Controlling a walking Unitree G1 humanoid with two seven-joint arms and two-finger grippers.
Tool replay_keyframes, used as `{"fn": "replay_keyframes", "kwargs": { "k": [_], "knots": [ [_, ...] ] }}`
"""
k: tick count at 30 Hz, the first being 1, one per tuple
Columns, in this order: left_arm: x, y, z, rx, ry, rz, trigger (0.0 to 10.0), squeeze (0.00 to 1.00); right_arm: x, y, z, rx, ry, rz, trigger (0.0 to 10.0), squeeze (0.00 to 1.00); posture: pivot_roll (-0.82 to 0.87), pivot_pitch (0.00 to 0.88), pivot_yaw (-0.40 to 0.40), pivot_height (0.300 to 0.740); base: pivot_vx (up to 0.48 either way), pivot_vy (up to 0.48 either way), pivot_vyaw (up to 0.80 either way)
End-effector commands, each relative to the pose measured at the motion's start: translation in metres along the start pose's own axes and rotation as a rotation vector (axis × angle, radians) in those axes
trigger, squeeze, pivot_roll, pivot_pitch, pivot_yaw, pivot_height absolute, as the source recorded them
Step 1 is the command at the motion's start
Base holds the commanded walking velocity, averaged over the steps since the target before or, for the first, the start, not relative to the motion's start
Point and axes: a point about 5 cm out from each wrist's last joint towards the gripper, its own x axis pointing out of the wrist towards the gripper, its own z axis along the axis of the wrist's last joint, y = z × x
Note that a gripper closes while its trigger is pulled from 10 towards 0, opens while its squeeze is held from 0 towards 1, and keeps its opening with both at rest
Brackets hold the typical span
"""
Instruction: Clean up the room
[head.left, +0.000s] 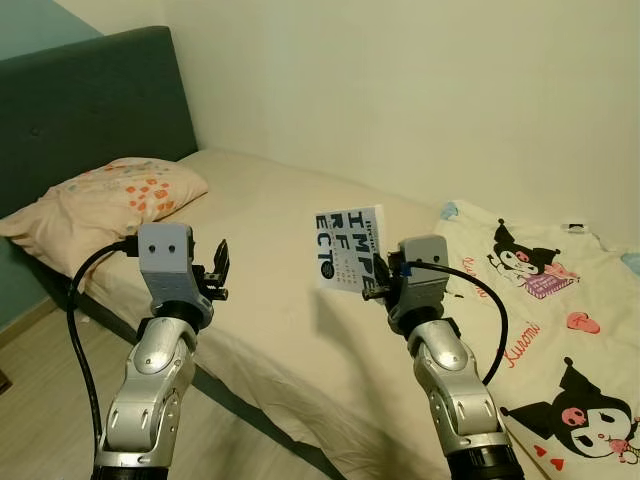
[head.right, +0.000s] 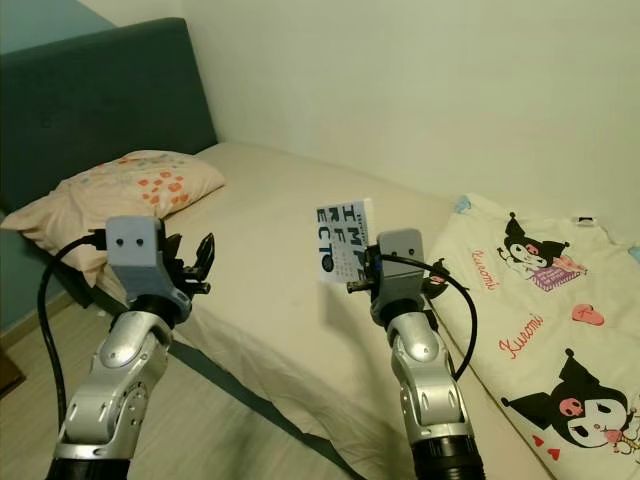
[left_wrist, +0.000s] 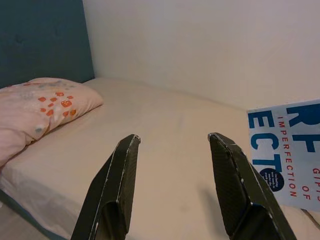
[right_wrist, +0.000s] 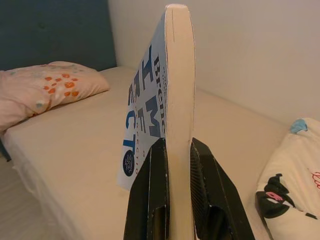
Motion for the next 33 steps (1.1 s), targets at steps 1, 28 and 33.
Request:
{"fn": "replay_keyframes", "kwargs": {
  "k": [1, 28, 33],
  "knots": [
    [-0.001, 0.004, -0.010, 0.002, 0.053, 0.031, 10.0, 0.00, 0.000, 0.003, 0.004, 0.015, -0.018, 0.011, 10.0, 0.00, -0.06, 0.041, -0.023, 0.740, 0.000, 0.000, 0.00],
    [-0.003, 0.014, -0.033, 0.000, 0.186, 0.101, 10.0, 0.00, 0.003, 0.001, -0.018, 0.066, 0.105, -0.048, 10.0, 0.00, -0.06, 0.044, -0.007, 0.740, 0.000, 0.000, 0.00],
    [-0.004, 0.014, -0.035, 0.001, 0.194, 0.106, 10.0, 0.00, 0.003, 0.002, -0.019, 0.064, 0.111, -0.043, 10.0, 0.00, -0.06, 0.044, -0.010, 0.740, 0.000, 0.000, 0.00]
  ]
}}
